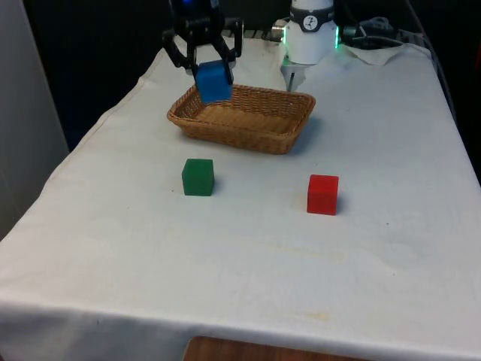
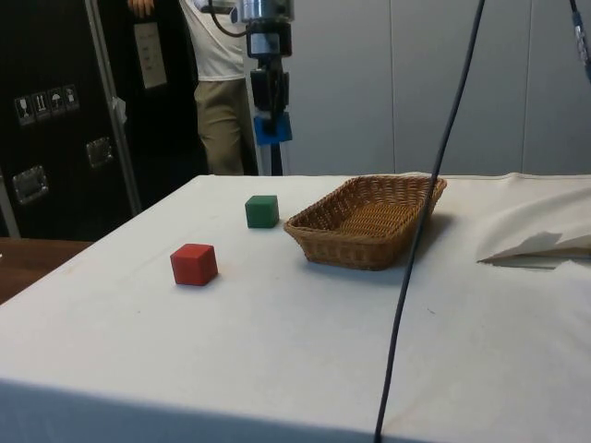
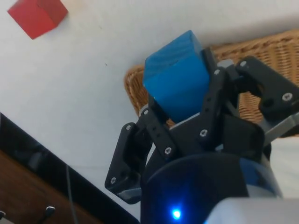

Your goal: Pick up the blue cube and place it into the basket.

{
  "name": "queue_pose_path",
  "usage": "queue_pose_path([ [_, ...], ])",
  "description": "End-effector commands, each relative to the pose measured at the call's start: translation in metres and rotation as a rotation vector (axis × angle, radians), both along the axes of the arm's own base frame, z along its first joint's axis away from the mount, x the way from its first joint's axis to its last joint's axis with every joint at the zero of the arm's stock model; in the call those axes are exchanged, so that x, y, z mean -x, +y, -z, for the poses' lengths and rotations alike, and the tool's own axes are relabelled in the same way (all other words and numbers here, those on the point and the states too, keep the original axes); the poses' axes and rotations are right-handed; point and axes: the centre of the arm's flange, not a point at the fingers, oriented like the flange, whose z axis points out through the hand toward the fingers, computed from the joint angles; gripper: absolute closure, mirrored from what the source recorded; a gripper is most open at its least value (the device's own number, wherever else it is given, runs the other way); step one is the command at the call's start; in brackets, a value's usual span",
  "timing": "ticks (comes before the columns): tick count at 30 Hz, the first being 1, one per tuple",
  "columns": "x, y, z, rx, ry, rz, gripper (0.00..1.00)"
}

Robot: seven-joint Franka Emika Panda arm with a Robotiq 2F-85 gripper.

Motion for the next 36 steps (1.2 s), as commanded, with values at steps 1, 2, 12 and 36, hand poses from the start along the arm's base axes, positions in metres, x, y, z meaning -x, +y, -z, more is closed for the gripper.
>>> queue_pose_path([
  [1, 0.005, -0.001, -0.001, 0.018, -0.005, 0.007, 1.0],
  [2, 0.008, -0.002, -0.001, 0.022, -0.004, 0.009, 1.0],
  [12, 0.03, -0.004, 0.0, 0.048, 0.004, 0.022, 1.0],
  [36, 0.077, -0.004, 0.001, 0.089, -0.006, 0.043, 1.0],
])
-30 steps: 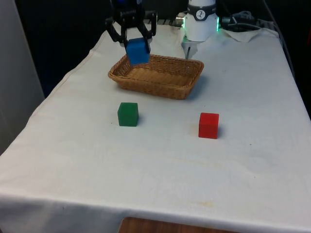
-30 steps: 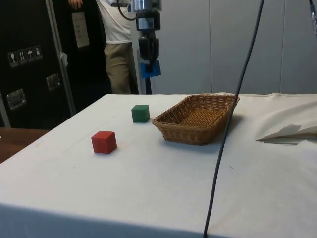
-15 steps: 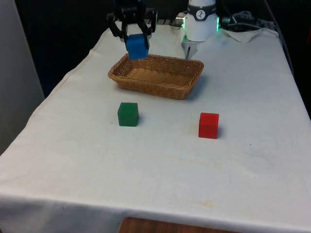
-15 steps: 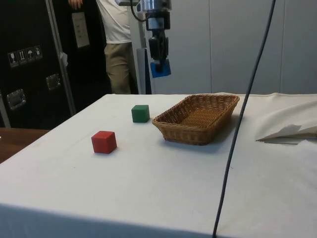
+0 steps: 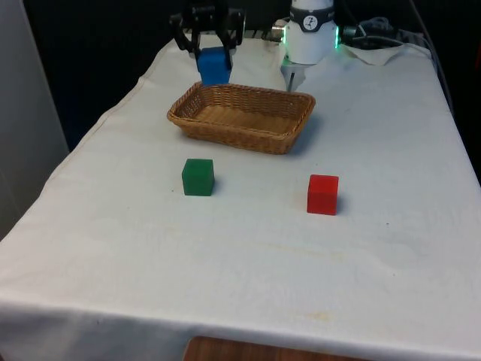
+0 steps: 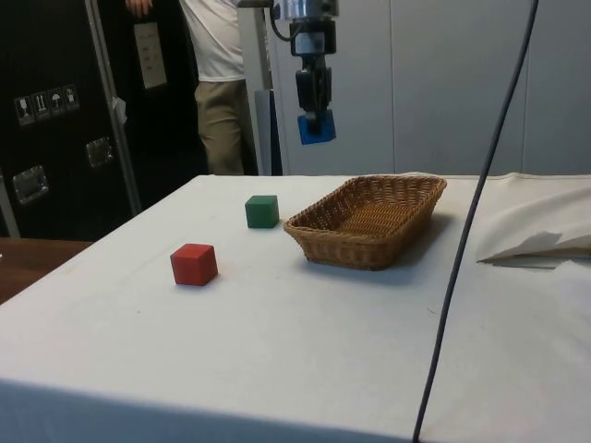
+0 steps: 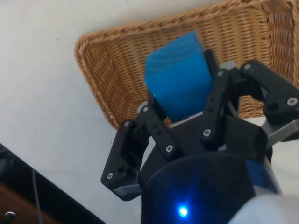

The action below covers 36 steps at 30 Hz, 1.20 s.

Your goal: Pick up the blue cube and place it into the basket.

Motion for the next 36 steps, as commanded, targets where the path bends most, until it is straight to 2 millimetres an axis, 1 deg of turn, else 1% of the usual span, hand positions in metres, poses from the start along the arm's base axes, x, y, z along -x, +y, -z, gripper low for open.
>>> queue_pose_path([
  [1, 0.005, -0.001, -0.001, 0.017, -0.01, 0.007, 1.0],
  [5, 0.013, 0.001, -0.001, 0.021, -0.017, 0.01, 1.0],
  [6, 0.011, 0.002, 0.0, 0.006, -0.009, 0.005, 1.0],
  [13, 0.026, 0.006, -0.003, 0.019, -0.031, 0.015, 1.0],
  [14, 0.025, 0.006, -0.002, 0.003, -0.022, 0.01, 1.0],
  [16, 0.033, 0.008, -0.003, 0.016, -0.033, 0.017, 1.0],
  [21, 0.045, 0.013, -0.003, 0.008, -0.041, 0.018, 1.0],
  [27, 0.056, 0.017, -0.003, 0.001, -0.049, 0.021, 1.0],
  [30, 0.066, 0.021, 0.001, -0.005, -0.052, 0.023, 1.0],
  [31, 0.063, 0.02, 0.0, -0.022, -0.043, 0.017, 1.0],
  [36, 0.081, 0.028, 0.01, -0.01, -0.057, 0.025, 1.0],
])
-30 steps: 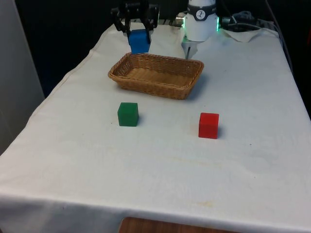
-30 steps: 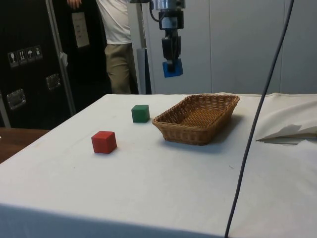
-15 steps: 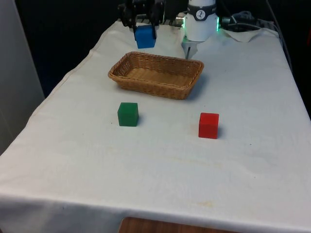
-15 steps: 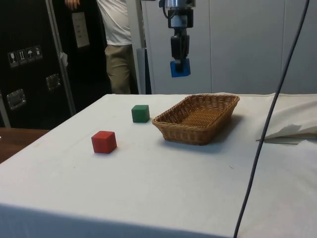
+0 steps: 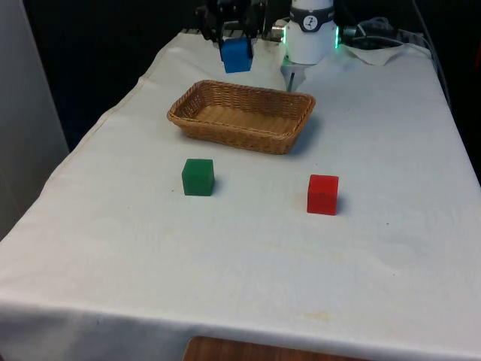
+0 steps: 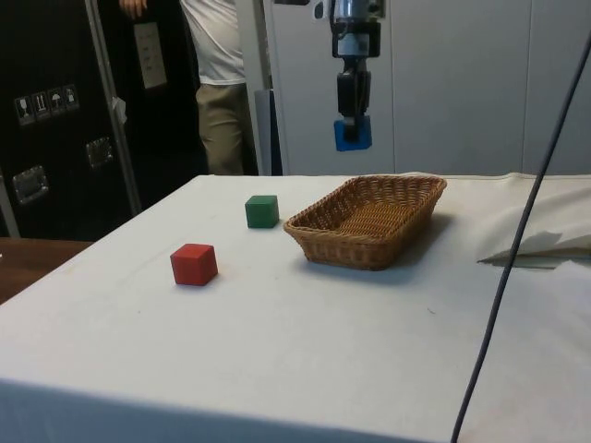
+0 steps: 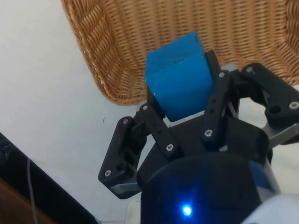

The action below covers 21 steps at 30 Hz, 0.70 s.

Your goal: Pick up the blue cube and place it into the basket.

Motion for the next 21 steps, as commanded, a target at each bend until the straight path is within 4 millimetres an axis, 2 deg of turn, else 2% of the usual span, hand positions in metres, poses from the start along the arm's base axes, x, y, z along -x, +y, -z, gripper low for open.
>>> queue_pose_path([
  [1, 0.004, 0.001, 0.004, 0.014, -0.006, 0.01, 1.0],
  [4, 0.007, 0.003, 0.007, -0.001, -0.001, 0.005, 1.0],
  [21, 0.012, 0.005, 0.054, 0.044, 0.015, 0.055, 1.0],
])
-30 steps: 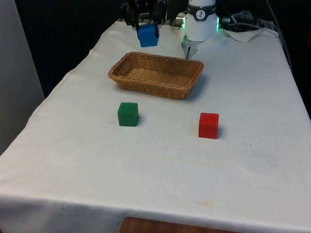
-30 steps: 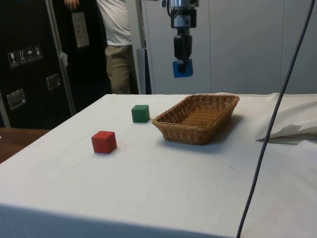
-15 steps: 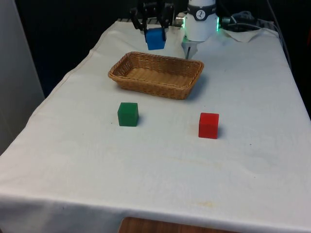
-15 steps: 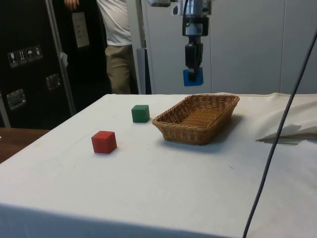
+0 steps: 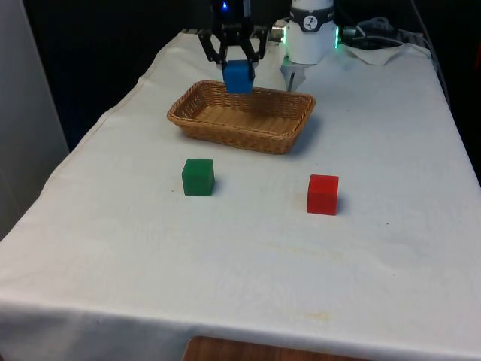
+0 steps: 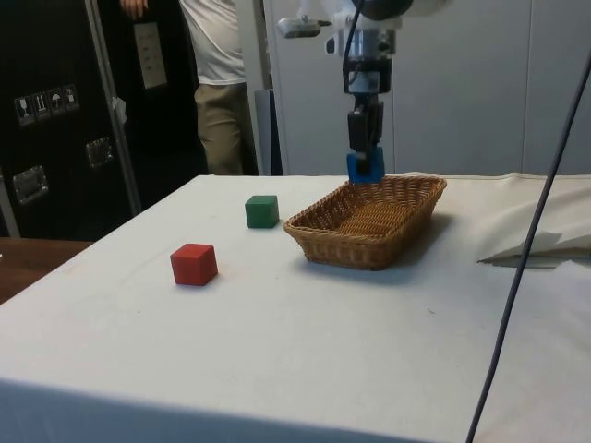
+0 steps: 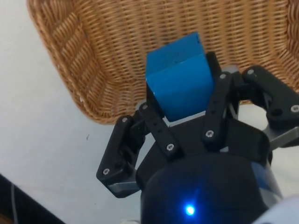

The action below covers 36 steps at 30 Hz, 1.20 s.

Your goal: Pick up the blue cube and place it into the basket.

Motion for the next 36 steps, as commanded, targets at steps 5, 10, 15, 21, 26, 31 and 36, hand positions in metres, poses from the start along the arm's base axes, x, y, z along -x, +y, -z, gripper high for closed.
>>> queue_pose_path([
  [5, 0.004, 0.002, 0.013, 0.017, -0.003, 0.016, 1.0],
  [10, 0.006, 0.004, 0.027, 0.033, -0.002, 0.031, 1.0],
  [15, 0.006, 0.005, 0.038, 0.047, -0.004, 0.049, 1.0],
  [21, 0.006, 0.006, 0.051, 0.067, -0.009, 0.07, 1.0],
  [26, 0.006, 0.007, 0.062, 0.082, -0.014, 0.088, 1.0],
  [31, 0.007, 0.008, 0.071, 0.089, -0.003, 0.098, 1.0],
  [36, 0.006, 0.009, 0.08, 0.104, -0.013, 0.116, 1.0],
])
